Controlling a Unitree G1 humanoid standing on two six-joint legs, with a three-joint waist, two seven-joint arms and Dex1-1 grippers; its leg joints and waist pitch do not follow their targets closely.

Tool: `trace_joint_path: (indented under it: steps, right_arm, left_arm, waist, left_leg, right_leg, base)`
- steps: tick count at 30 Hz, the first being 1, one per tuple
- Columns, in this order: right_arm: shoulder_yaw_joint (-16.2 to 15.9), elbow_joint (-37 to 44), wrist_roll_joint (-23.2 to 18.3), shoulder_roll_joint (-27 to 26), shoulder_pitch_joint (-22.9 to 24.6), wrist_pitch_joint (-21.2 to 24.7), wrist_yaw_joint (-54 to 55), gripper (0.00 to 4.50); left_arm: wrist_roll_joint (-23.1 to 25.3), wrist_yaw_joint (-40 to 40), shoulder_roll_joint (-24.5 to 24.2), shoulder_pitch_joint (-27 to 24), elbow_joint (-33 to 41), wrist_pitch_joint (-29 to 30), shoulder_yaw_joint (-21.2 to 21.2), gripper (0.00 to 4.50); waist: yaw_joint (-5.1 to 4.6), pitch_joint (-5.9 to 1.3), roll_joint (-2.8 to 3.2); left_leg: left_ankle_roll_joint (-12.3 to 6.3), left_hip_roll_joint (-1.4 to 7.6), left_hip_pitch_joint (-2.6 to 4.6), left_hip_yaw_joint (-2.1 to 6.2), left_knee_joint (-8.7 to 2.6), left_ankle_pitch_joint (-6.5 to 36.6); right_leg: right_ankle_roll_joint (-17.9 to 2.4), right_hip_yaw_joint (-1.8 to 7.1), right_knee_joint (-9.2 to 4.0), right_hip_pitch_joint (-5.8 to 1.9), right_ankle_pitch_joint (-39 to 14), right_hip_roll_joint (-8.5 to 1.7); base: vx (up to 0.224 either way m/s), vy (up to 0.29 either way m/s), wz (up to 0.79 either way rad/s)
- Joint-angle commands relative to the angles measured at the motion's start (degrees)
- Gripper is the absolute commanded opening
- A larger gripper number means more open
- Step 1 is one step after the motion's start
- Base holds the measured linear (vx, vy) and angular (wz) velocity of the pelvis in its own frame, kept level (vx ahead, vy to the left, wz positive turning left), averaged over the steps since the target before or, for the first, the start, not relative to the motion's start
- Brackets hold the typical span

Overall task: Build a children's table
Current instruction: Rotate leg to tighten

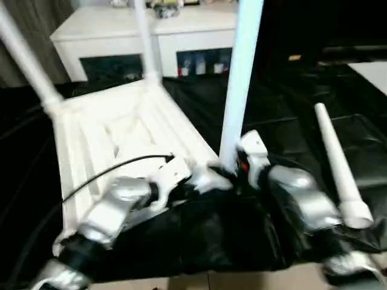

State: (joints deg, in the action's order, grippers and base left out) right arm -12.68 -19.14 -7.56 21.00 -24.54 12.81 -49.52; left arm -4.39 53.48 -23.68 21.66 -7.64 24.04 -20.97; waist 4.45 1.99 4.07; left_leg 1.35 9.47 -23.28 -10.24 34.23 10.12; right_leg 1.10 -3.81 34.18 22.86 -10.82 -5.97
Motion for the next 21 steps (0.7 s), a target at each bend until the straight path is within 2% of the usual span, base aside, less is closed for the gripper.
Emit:
trace_joint_path:
  steps: [1, 3, 5, 8, 11, 15, 17, 21]
  right_arm:
    - [-1.46, 2.04, -0.64, 0.85, 0.06, -0.41, -2.89, 3.62]
    - [-2.08, 2.28, -0.73, 1.50, 0.15, -0.35, -3.87, 3.62]
    - [-2.34, 2.38, -0.82, 1.69, 0.21, -0.27, -4.09, 3.62]
    - [-1.92, 2.10, -0.87, 1.22, 0.06, -0.17, -3.81, 3.62]
    - [-1.44, 2.34, -1.13, 0.98, 0.14, 0.30, -5.08, 3.45]
    - [-1.37, 2.16, -1.50, 0.98, 0.28, 0.70, -5.64, 3.17]
    - [-1.38, 2.06, -1.61, 1.01, 0.40, 0.71, -5.61, 2.82]
    - [-1.30, 1.95, -1.61, 0.99, 0.76, 0.94, -5.45, 2.73]
  left_arm:
    - [-1.11, 2.39, 0.02, -0.01, 2.44, 0.00, -1.52, 0.00]
    - [-1.23, 2.82, -0.33, -0.11, 2.70, -0.05, -1.41, 0.00]
    - [-1.26, 3.26, -0.54, -0.24, 2.86, -0.31, -1.23, 0.00]
    - [-1.32, 3.52, -0.65, -0.30, 2.98, -0.45, -1.00, 0.00]
    - [-1.50, 3.80, -0.93, -0.44, 3.34, -0.27, -0.95, 0.00]
    - [-1.56, 4.03, -1.11, -0.46, 3.35, -0.15, -1.00, 0.00]
    - [-1.57, 4.18, -1.16, -0.53, 3.39, -0.11, -0.99, 0.00]
    - [-1.63, 4.41, -1.35, -0.66, 3.47, -0.05, -1.03, 0.00]
  waist:
    - [-0.16, -3.85, -0.51]
    - [-0.07, -3.50, -0.58]
    - [-0.03, -3.34, -0.65]
    - [-0.05, -3.30, -0.72]
    - [-0.06, -3.36, -0.78]
    - [0.03, -3.57, -0.80]
    - [0.08, -3.59, -0.76]
    - [0.06, -3.58, -0.65]
  left_leg:
    - [-6.88, 3.24, 1.60, 0.94, -3.54, 5.33]
    - [-4.82, 3.46, 1.91, 0.87, -4.10, 10.64]
    - [-3.17, 3.50, 2.00, 0.92, -4.41, 13.01]
    - [-1.55, 3.46, 2.13, 0.89, -4.57, 14.65]
    - [-1.51, 3.38, 2.04, 0.87, -4.50, 14.45]
    - [-2.56, 3.29, 1.91, 0.81, -4.17, 11.48]
    - [-2.95, 3.29, 1.91, 0.79, -4.10, 10.99]
    - [-2.88, 3.33, 1.98, 0.81, -4.12, 11.61]
  right_leg:
    - [-16.85, 1.87, -2.07, -2.53, 3.41, -2.34]
    - [-16.04, 2.05, -2.69, -2.44, -3.36, -2.44]
    - [-15.05, 2.16, -2.99, -2.40, -6.84, -2.50]
    - [-14.12, 2.34, -3.20, -2.20, -8.73, -2.51]
    - [-13.84, 2.41, -3.16, -2.21, -8.44, -2.55]
    - [-14.41, 2.34, -2.80, -2.28, -5.22, -2.47]
    - [-14.64, 2.30, -2.76, -2.28, -4.87, -2.47]
    - [-14.72, 2.26, -2.77, -2.25, -5.44, -2.40]
  base:
    - [0.000, 0.000, 0.00]
    - [0.000, 0.000, 0.00]
    - [0.000, 0.000, 0.00]
    - [0.000, 0.000, 0.00]
    - [0.000, 0.000, 0.00]
    - [0.000, 0.000, 0.00]
    - [0.000, 0.000, 0.00]
    - [0.000, 0.000, 0.00]
